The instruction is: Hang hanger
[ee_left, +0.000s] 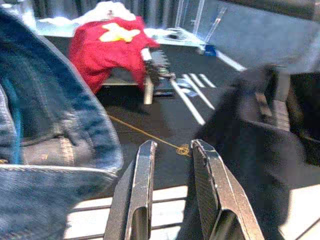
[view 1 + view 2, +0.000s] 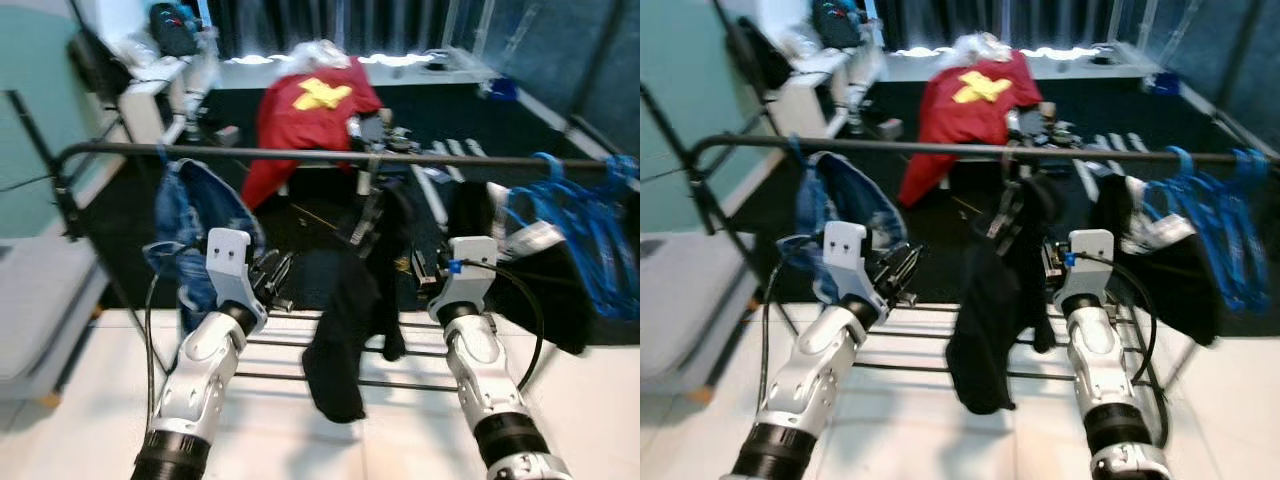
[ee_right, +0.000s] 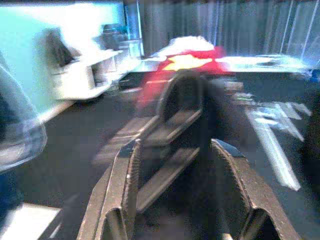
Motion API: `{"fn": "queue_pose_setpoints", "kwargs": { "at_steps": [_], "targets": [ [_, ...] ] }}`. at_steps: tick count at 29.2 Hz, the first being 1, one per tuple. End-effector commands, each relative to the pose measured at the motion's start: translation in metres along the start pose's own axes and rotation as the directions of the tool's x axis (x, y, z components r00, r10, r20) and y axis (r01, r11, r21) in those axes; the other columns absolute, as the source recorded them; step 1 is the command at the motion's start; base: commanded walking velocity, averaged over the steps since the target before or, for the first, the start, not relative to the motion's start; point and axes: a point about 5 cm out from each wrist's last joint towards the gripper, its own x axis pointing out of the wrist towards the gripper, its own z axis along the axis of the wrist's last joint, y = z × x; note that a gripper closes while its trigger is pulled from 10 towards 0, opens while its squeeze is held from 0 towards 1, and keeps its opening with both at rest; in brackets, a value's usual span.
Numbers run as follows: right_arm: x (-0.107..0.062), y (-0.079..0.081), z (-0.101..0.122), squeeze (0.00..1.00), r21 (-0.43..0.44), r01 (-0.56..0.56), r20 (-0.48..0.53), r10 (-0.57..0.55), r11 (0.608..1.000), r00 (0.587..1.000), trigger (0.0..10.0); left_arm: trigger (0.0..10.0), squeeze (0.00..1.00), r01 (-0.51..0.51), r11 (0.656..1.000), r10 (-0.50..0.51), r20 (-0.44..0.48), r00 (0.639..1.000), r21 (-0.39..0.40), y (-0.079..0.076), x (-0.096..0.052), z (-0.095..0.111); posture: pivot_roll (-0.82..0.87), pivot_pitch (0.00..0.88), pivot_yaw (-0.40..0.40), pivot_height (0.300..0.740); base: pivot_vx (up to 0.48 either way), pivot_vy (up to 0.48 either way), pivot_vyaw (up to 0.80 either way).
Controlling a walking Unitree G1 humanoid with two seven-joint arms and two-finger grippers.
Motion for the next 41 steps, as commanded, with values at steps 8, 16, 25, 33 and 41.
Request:
{"fn": "queue_pose_setpoints", "kwargs": {
  "at_steps": [8, 16, 25, 33, 41],
  "targets": [
    [-0.008, -0.009, -0.004, 0.0, -0.009, 0.019, -0.022, -0.019, 1.0, 1.0, 10.0, 10.0, 0.0, 0.007, 1.0, -0.008, -0.028, 1.0, -0.02, -0.003, -0.005, -0.006, 0.09, 0.064, 0.049, 0.74, 0.45, 0.0, 0.0],
    [-0.011, -0.013, 0.004, 0.0, -0.127, 0.082, 0.021, -0.08, 0.989, 0.997, 10.0, 10.0, 0.0, 0.093, 0.994, -0.094, -0.012, 0.996, -0.063, -0.022, -0.006, -0.007, 0.09, 0.071, 0.055, 0.74, 0.0, 0.0, 0.0],
    [-0.013, -0.014, 0.01, 0.0, -0.139, 0.116, 0.048, -0.11, 0.983, 0.993, 10.0, 10.0, 0.0, 0.102, 0.993, -0.103, -0.009, 0.995, -0.062, -0.022, -0.008, -0.005, 0.09, 0.074, 0.056, 0.74, 0.0, 0.0, 0.0],
    [-0.018, -0.013, 0.015, 0.0, -0.124, 0.162, 0.093, -0.151, 0.979, 0.984, 10.0, 10.0, 0.0, 0.204, 0.977, -0.207, -0.047, 0.977, -0.063, -0.033, -0.009, -0.01, 0.08, 0.072, 0.062, 0.74, 0.0, 0.0, 0.0],
    [-0.023, -0.023, 0.028, 0.0, -0.101, 0.272, 0.189, -0.25, 0.957, 0.95, 10.0, 10.0, 0.0, 0.238, 0.969, -0.242, -0.05, 0.969, -0.072, -0.037, -0.007, -0.01, 0.08, 0.071, 0.068, 0.74, 0.0, 0.0, 0.0]
  ]
}}
